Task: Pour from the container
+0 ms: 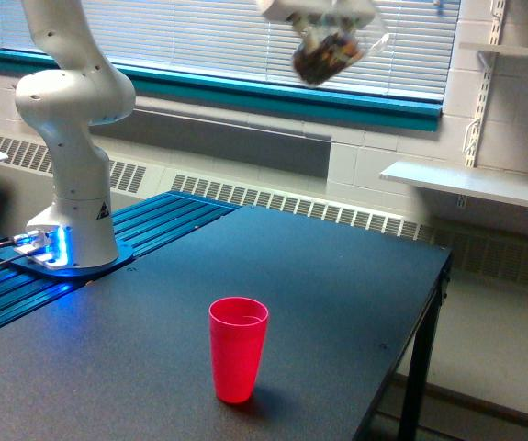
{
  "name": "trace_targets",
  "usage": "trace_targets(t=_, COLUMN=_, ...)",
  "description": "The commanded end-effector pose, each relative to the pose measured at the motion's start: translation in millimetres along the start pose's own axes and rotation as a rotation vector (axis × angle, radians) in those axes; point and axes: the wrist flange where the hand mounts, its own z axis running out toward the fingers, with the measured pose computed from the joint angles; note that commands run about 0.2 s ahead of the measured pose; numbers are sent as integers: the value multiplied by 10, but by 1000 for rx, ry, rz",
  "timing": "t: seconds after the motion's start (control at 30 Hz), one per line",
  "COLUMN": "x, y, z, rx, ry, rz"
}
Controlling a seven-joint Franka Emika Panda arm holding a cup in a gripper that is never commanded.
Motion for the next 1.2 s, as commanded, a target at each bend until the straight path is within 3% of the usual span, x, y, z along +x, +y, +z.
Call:
trace_targets(t=0.03, x=221, y=289, z=203, rx=-53, ry=-17, rz=177)
trace_targets(t=0.6, x=553, y=853, z=689, rx=-148, ry=-83, rz=303)
trace_targets(t=1.2, x=602, y=1152, z=1158, rx=-186, ry=-185, rz=356)
